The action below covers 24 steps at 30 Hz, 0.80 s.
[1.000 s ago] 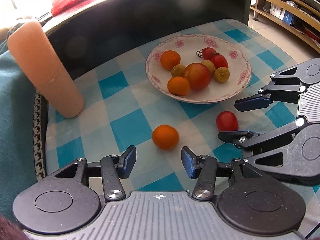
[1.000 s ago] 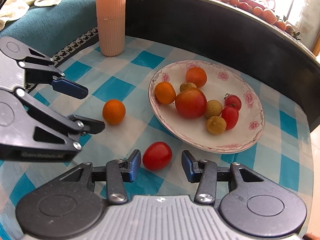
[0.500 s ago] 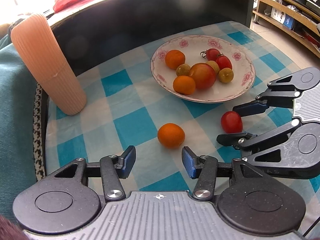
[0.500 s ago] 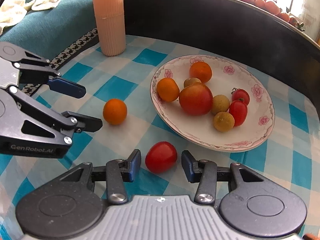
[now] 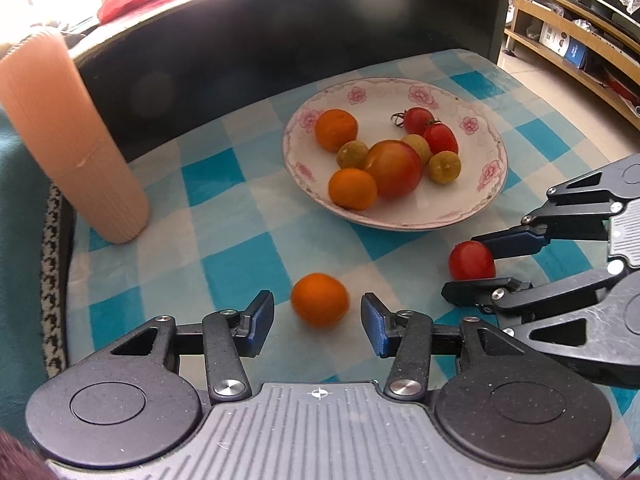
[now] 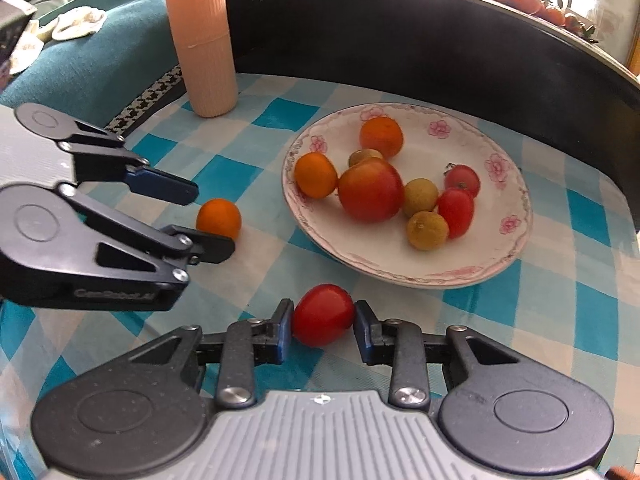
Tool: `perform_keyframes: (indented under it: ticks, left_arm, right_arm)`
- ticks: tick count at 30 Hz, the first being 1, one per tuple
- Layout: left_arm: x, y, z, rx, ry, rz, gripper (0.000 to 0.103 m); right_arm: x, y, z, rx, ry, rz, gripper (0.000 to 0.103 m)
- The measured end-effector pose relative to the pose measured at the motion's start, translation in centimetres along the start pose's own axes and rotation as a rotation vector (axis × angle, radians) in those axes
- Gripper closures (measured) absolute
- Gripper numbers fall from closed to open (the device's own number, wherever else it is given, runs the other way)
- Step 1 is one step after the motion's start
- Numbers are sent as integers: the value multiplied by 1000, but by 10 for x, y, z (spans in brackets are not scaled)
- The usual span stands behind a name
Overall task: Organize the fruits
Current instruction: 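Close right gripper on red cherry tomato while left gripper closes on mandarin, then lift red cherry tomato with right gripper while left gripper lifts mandarin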
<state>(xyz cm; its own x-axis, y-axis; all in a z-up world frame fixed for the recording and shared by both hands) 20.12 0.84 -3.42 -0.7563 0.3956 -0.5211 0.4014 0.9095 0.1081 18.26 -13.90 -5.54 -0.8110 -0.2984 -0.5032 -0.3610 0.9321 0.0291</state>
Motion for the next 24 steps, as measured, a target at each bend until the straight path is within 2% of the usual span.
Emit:
perform_keyframes:
  ticks: [4, 9, 19, 24]
  left_arm:
    - [-3, -6, 9, -7, 8, 7, 48]
    - [-4, -1, 16, -16, 27, -26, 60]
    - [-4, -1, 15, -14, 25, -49, 62]
    - [4, -12, 4, 1, 30, -12, 62]
  right_arm:
    - [3, -7, -4, 3, 1, 5, 55]
    - [4, -11, -8, 7, 0, 4, 55]
    - [6, -12, -13, 26, -7, -5, 55]
    - [10, -13, -16, 30, -2, -20, 55]
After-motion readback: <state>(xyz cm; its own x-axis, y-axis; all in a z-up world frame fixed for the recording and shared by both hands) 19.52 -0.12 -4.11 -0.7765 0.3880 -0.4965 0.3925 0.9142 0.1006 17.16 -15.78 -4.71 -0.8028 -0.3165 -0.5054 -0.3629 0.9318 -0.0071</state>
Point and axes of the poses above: each gripper's, at about its wrist camera, not at the fingertips, and z roughly the way its jaws point, y to its left, x to its underside, the point moved 4 cm from there along z, roughly the way its jaws point, and after that the axes turned 1 degree about y, right-handed, at the moved point
